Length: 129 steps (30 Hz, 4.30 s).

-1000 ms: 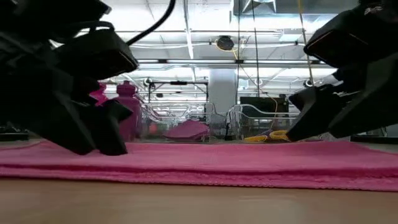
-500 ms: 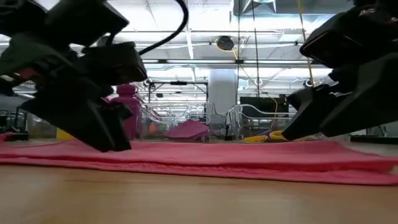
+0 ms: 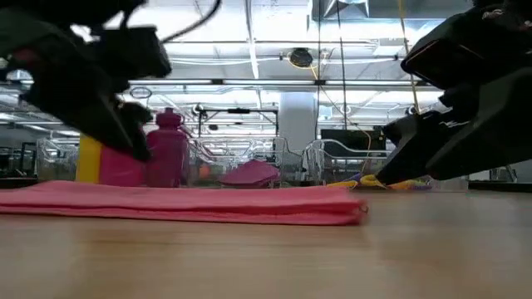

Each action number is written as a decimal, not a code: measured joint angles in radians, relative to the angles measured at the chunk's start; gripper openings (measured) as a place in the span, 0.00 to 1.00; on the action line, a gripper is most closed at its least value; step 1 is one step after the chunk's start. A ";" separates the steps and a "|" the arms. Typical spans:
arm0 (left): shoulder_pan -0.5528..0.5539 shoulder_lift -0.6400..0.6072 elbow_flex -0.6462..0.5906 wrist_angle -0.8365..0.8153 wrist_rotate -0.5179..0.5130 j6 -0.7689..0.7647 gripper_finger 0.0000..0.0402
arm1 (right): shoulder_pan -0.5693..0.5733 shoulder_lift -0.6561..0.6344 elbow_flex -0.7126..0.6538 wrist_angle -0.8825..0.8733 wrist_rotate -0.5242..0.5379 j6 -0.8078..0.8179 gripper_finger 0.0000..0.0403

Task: Pick & Place Sports Items
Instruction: Fold the pink microfiber towel

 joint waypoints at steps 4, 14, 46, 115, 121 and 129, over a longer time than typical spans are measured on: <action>-0.032 -0.079 -0.001 -0.048 -0.055 -0.016 0.56 | 0.000 -0.001 0.000 0.009 0.000 -0.004 0.50; -0.082 -0.152 0.002 -0.118 -0.130 -0.276 0.56 | 0.000 -0.001 0.000 0.024 0.000 -0.035 0.51; -0.351 -0.157 -0.102 -0.460 -0.364 -1.377 0.56 | 0.047 0.000 0.000 0.029 -0.083 -0.139 0.50; -0.240 -0.219 0.217 -0.803 -0.246 -1.265 0.00 | 0.105 0.000 0.000 0.037 -0.079 -0.128 0.50; -0.170 -0.088 0.302 -0.781 -0.162 -1.129 0.00 | 0.105 0.000 0.000 0.037 -0.079 -0.128 0.50; -0.122 0.123 0.489 -0.786 -0.094 -0.942 0.00 | 0.105 0.000 0.000 0.036 -0.079 -0.127 0.50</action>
